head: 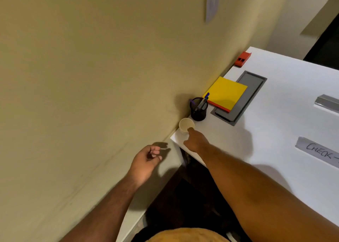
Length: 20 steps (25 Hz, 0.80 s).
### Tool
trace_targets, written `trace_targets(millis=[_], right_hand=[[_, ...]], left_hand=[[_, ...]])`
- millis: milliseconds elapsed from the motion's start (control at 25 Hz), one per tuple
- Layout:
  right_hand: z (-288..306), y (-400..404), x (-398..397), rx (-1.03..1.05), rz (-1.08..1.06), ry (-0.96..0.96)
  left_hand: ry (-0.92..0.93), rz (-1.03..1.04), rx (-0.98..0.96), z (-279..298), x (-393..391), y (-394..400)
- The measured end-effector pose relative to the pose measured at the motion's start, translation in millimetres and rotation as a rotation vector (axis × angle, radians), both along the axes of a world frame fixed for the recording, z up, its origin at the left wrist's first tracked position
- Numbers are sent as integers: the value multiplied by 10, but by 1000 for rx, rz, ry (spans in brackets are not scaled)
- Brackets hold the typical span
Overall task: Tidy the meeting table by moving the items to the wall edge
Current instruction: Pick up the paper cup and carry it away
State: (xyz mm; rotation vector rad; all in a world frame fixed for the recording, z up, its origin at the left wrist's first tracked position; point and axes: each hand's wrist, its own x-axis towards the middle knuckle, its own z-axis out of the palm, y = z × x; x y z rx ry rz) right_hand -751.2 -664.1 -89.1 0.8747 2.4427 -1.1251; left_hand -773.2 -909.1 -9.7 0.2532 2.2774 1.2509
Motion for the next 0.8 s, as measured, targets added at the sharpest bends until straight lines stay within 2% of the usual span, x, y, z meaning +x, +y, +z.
trace_targets(millis=[80,160,280,440,560,720,800], right_hand=[[-20,3,95,115,-12,38],[60,39,213,136,-79,146],[319,83,474,2,-220,322],[665,184,874,-167,-249,460],[868,420,1216,-174,-320,575],[984,754,1637,-87,-382,556],[968,885,1852,-21,-481,558]], left_hand=[[45,-29,-33,17,-34,87],[75,-50,-62,20,-82,218],[115,-103,-81,51,-170,540],[158,-310,-70,99,-143,1144],[138,-482,-53,102,28,1647],[67,-693,-1,-54,194,2099],[3,-819,-3,-144,236,2284]])
